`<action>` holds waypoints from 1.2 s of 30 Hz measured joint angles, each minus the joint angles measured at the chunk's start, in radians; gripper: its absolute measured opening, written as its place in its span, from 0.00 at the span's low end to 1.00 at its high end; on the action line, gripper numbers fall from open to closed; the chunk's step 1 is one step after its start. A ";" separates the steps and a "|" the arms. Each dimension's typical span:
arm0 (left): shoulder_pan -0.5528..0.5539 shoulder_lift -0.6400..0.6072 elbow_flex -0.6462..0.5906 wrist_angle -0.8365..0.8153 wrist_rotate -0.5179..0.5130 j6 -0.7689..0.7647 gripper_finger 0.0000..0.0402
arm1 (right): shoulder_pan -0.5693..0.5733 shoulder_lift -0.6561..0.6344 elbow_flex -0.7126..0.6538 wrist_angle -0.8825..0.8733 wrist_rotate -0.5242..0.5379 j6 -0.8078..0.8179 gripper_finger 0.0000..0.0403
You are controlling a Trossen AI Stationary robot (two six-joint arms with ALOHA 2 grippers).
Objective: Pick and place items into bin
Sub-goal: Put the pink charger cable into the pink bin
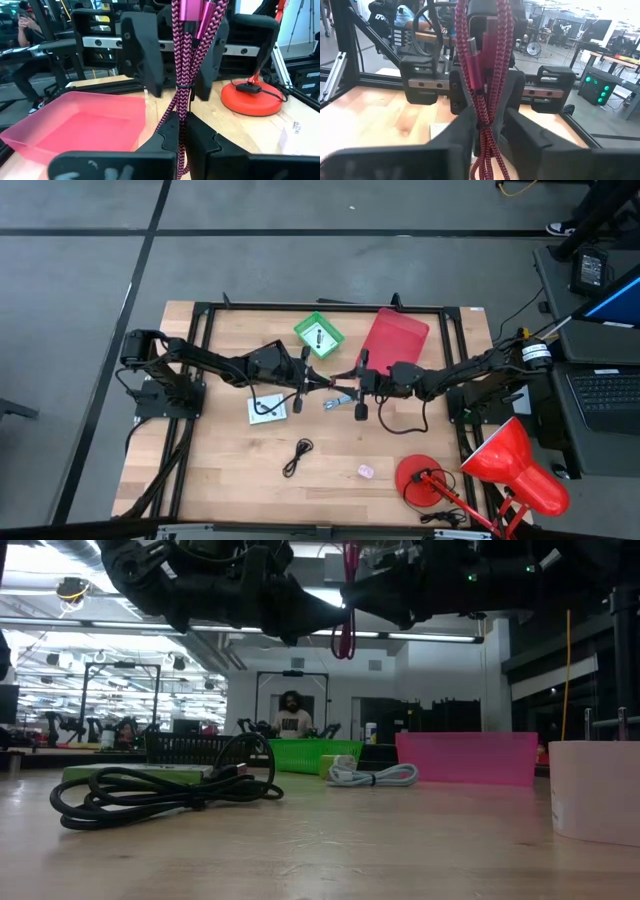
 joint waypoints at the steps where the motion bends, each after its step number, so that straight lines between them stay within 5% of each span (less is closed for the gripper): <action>1: 0.000 0.000 0.000 0.001 -0.001 0.000 0.02 | 0.000 0.000 0.000 -0.003 -0.001 -0.001 0.17; 4: 0.000 0.000 0.000 -0.005 -0.002 0.000 0.04 | 0.001 0.000 0.000 -0.008 -0.002 -0.003 0.04; 17: 0.004 -0.072 -0.002 -0.179 -0.003 0.013 0.24 | 0.000 -0.027 0.000 -0.040 0.002 0.025 0.00; 23: -0.002 -0.191 -0.010 -0.372 -0.003 0.061 0.22 | 0.000 -0.120 0.000 -0.209 0.072 0.028 0.00; 30: -0.011 -0.264 -0.133 -0.258 -0.007 0.052 0.17 | 0.001 -0.221 0.000 -0.394 0.160 0.131 0.00; 36: -0.009 -0.328 -0.238 -0.221 -0.110 0.008 0.15 | 0.004 -0.272 0.000 -0.519 0.297 0.196 0.00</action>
